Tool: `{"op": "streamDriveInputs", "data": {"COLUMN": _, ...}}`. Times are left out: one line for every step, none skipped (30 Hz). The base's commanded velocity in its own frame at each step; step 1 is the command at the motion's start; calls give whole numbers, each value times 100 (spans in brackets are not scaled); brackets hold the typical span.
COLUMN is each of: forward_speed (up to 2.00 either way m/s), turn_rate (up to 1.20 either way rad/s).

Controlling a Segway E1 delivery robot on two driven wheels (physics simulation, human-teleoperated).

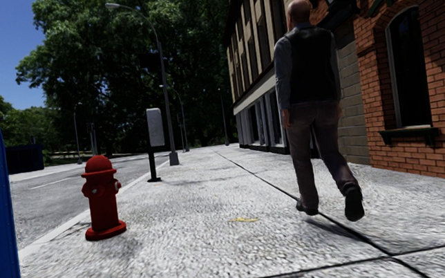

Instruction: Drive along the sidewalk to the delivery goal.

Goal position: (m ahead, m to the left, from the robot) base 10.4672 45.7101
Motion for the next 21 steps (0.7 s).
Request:
{"op": "streamDriveInputs", "data": {"forward_speed": 74, "turn_rate": -16}}
{"op": "streamDriveInputs", "data": {"forward_speed": 74, "turn_rate": -13}}
{"op": "streamDriveInputs", "data": {"forward_speed": 74, "turn_rate": -10}}
{"op": "streamDriveInputs", "data": {"forward_speed": 74, "turn_rate": -8}}
{"op": "streamDriveInputs", "data": {"forward_speed": 74, "turn_rate": -8}}
{"op": "streamDriveInputs", "data": {"forward_speed": 74, "turn_rate": -8}}
{"op": "streamDriveInputs", "data": {"forward_speed": 74, "turn_rate": -8}}
{"op": "streamDriveInputs", "data": {"forward_speed": 74, "turn_rate": -8}}
{"op": "streamDriveInputs", "data": {"forward_speed": 74, "turn_rate": -17}}
{"op": "streamDriveInputs", "data": {"forward_speed": 74, "turn_rate": -17}}
{"op": "streamDriveInputs", "data": {"forward_speed": 74, "turn_rate": -21}}
{"op": "streamDriveInputs", "data": {"forward_speed": 74, "turn_rate": -22}}
{"op": "streamDriveInputs", "data": {"forward_speed": 73, "turn_rate": -23}}
{"op": "streamDriveInputs", "data": {"forward_speed": 73, "turn_rate": -23}}
{"op": "streamDriveInputs", "data": {"forward_speed": 73, "turn_rate": -23}}
{"op": "streamDriveInputs", "data": {"forward_speed": 78, "turn_rate": -6}}
{"op": "streamDriveInputs", "data": {"forward_speed": 93, "turn_rate": 0}}
{"op": "streamDriveInputs", "data": {"forward_speed": 104, "turn_rate": 0}}
{"op": "streamDriveInputs", "data": {"forward_speed": 104, "turn_rate": 0}}
{"op": "streamDriveInputs", "data": {"forward_speed": 107, "turn_rate": 0}}
{"op": "streamDriveInputs", "data": {"forward_speed": 103, "turn_rate": 0}}
